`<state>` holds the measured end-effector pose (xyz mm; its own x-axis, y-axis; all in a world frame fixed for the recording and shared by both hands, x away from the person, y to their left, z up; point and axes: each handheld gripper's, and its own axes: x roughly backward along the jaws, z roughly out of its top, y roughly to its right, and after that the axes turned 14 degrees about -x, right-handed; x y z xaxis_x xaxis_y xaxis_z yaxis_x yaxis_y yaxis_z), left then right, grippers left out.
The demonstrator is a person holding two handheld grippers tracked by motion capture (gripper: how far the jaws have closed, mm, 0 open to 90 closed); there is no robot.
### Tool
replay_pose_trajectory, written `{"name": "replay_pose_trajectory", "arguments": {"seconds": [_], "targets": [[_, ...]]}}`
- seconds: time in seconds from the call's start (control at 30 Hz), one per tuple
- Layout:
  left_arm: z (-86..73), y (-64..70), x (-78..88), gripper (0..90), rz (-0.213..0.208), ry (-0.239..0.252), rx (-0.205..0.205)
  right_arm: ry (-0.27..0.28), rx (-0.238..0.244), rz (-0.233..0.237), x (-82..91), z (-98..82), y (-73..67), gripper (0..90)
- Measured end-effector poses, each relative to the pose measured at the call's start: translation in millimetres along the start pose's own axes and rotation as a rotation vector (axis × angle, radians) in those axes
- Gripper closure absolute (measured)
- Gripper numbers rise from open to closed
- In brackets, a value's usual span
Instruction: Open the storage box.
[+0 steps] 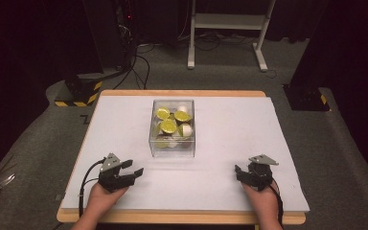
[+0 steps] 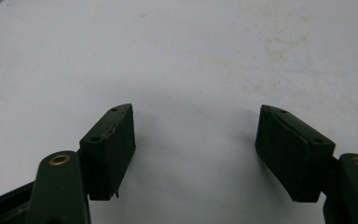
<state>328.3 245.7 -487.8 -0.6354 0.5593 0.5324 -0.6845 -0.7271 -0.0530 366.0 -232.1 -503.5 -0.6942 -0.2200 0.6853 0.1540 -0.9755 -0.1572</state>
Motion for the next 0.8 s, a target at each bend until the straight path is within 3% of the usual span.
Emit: {"name": "replay_pose_trajectory", "arguments": {"seconds": [0.2,0.37,0.57,0.7,0.8], "targets": [[7.0,5.4,2.3,41.9,-0.043,0.040,-0.012,0.001,0.002,0.000,0.0,0.1,0.1,28.5],[8.7,8.9,0.8,40.8,-0.041,0.040,-0.029,0.000,0.002,0.000,-0.1,0.1,0.1,28.5],[14.2,12.2,1.5,37.7,-0.024,0.072,-0.027,0.000,0.000,0.000,0.0,0.1,0.0,28.5],[19.7,15.9,-0.6,37.5,-0.016,0.065,-0.058,0.000,0.000,0.000,0.0,0.1,0.0,28.5],[25.1,18.2,-4.6,38.0,-0.041,0.054,-0.068,-0.001,0.001,0.001,0.0,0.0,0.0,28.4]]}}
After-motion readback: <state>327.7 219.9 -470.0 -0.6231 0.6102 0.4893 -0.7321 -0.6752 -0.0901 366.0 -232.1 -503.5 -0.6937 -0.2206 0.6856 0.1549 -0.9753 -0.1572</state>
